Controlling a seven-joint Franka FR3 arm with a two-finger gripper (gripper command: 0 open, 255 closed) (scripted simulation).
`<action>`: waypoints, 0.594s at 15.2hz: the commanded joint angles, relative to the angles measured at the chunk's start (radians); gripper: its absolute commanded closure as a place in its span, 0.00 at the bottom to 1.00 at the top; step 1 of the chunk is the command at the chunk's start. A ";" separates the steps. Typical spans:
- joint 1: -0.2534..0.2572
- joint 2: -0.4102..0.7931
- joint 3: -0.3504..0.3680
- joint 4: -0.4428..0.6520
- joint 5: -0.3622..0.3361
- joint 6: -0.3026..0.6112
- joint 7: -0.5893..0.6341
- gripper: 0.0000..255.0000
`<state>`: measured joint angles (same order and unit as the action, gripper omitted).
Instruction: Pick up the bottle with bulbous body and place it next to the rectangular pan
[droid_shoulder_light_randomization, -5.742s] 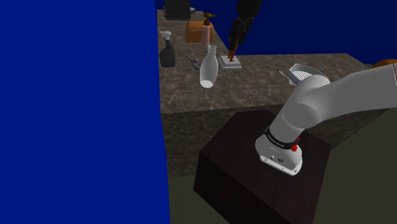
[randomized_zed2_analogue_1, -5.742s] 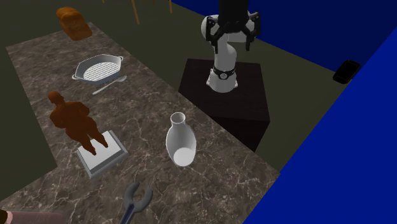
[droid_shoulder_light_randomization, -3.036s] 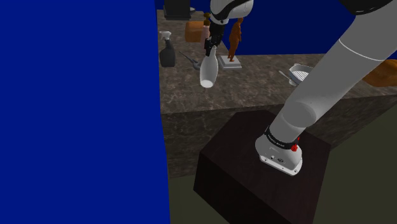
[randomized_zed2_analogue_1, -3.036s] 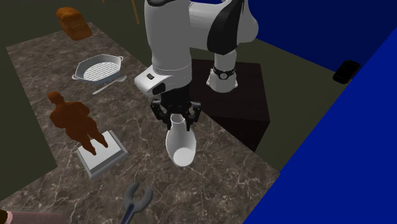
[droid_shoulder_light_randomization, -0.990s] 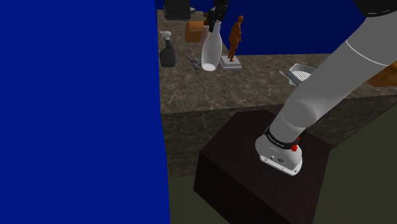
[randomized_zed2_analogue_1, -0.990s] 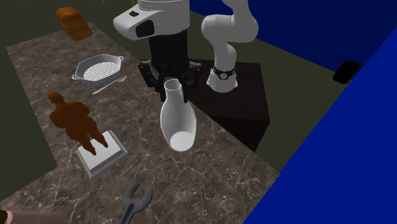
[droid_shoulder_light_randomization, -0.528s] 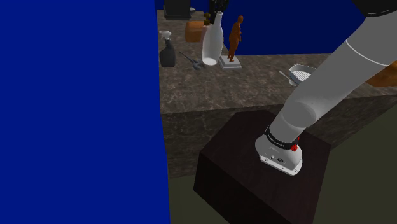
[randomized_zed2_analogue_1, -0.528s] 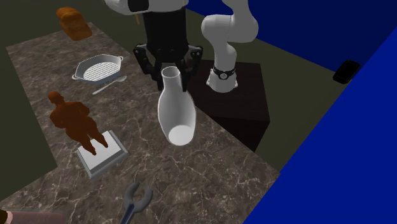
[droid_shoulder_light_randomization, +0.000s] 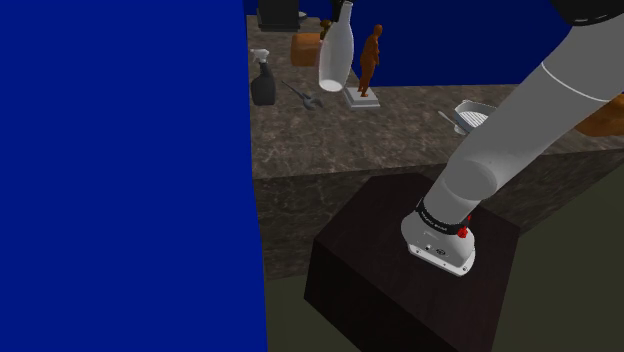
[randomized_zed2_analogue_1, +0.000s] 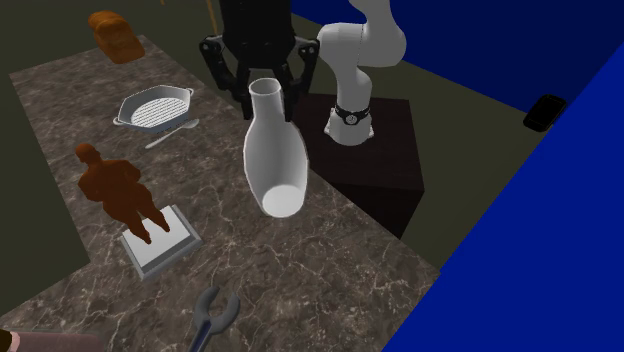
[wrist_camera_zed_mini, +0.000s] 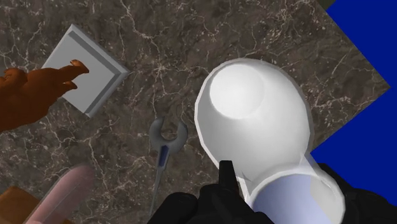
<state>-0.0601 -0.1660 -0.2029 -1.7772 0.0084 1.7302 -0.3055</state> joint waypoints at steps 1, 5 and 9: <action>0.001 0.005 0.000 0.032 0.001 -0.027 0.001 1.00; 0.001 0.021 -0.001 0.104 0.004 -0.084 0.000 1.00; 0.001 0.040 -0.002 0.181 0.008 -0.142 -0.001 1.00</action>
<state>-0.0599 -0.1314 -0.2054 -1.6159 0.0150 1.6028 -0.3071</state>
